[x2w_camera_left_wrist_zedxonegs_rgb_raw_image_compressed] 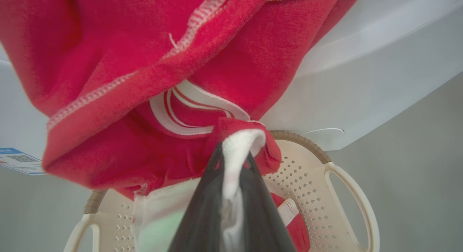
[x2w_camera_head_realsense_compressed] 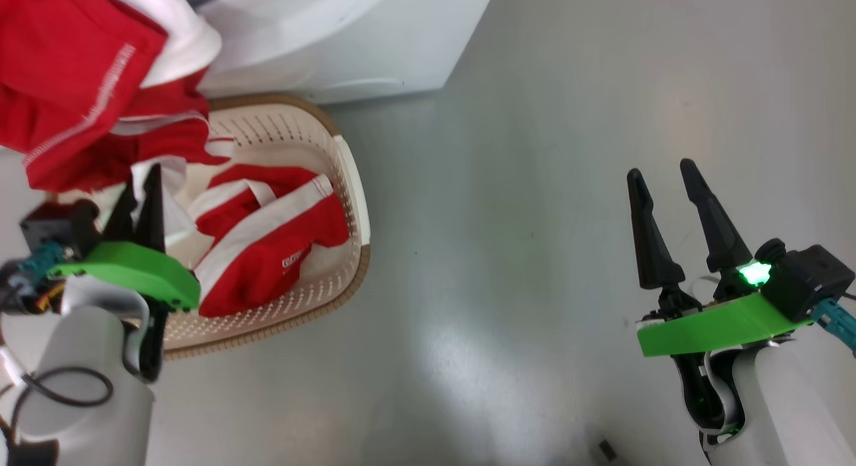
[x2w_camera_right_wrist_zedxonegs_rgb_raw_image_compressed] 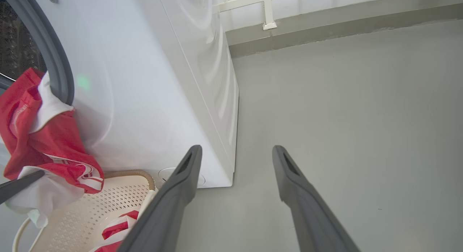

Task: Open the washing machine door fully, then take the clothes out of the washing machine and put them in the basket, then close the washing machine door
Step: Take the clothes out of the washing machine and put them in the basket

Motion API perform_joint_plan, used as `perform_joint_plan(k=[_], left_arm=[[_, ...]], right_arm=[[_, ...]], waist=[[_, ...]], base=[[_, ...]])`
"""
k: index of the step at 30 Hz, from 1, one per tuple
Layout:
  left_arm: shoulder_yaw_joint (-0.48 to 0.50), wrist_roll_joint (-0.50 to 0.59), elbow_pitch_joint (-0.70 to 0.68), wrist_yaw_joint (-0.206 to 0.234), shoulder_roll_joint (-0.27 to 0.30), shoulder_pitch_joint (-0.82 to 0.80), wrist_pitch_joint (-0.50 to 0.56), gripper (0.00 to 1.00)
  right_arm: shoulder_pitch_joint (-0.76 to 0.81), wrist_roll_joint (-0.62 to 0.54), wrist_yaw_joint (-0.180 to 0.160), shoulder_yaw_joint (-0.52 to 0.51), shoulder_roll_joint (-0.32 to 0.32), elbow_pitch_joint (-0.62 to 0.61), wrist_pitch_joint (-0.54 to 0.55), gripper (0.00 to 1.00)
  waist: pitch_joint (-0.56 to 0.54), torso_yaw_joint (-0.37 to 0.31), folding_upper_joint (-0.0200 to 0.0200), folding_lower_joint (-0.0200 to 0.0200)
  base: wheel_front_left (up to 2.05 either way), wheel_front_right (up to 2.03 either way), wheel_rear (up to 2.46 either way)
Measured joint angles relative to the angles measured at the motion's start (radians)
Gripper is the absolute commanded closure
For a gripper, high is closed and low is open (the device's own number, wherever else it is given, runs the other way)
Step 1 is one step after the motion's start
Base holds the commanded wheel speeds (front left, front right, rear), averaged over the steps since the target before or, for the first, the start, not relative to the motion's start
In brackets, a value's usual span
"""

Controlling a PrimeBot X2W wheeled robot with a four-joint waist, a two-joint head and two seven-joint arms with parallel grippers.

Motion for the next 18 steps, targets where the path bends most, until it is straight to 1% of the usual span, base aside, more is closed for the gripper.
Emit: perform_joint_plan(k=[2,4,6,7,8,10,11,12,18], left_arm=[[-0.001,0.0,0.021,0.0,0.008,-0.028,0.0,0.85],[0.001,0.0,0.041,0.0,0.016,-0.048,0.0,0.81],[0.003,0.0,0.052,0.0,0.019,-0.06,0.0,0.79],[0.003,0.0,0.057,0.0,0.019,-0.066,0.0,0.77],[0.003,0.0,0.061,0.0,0.019,-0.072,0.0,0.72],[0.004,0.0,0.063,0.0,0.018,-0.077,0.0,0.38],[0.005,0.0,0.063,0.0,0.018,-0.077,0.0,0.13],[0.005,0.0,0.064,0.0,0.016,-0.078,0.0,0.0],[0.021,-0.005,0.038,0.0,0.001,-0.08,0.0,0.0]], right_arm=[[-0.009,0.0,0.0,0.002,0.0,-0.002,0.0,0.0],[-0.014,0.0,0.0,0.005,0.0,-0.006,0.0,0.0],[-0.014,0.0,0.0,0.006,0.0,-0.007,0.0,0.0],[-0.014,0.0,0.0,0.006,0.0,-0.007,0.0,0.0],[-0.014,0.0,0.0,0.006,0.0,-0.009,0.0,0.0],[-0.015,0.0,0.0,0.004,0.0,-0.01,0.0,0.0],[-0.016,0.0,0.0,0.003,0.0,-0.01,0.0,0.0],[-0.017,0.0,0.0,0.002,0.0,-0.01,0.0,0.0],[-0.033,-0.001,0.0,-0.005,-0.001,-0.008,0.0,0.0]], waist=[[0.021,-0.002,0.0,0.0],[0.04,-0.004,0.0,0.0],[0.055,-0.007,0.0,0.0],[0.061,-0.009,0.0,0.0],[0.07,-0.011,0.0,0.0],[0.075,-0.012,0.0,0.0],[0.077,-0.011,0.0,-0.0001],[0.077,-0.009,0.0,0.0],[0.068,0.005,0.0,-0.0001]], base=[[0.0,0.0,0.0],[0.0,0.0,0.0],[0.0,0.0,0.0],[0.0,0.0,0.0],[0.0,0.0,0.0],[0.0,0.0,0.0],[0.0,0.0,0.0],[0.0,0.0,0.0],[0.0,0.0,0.0]])
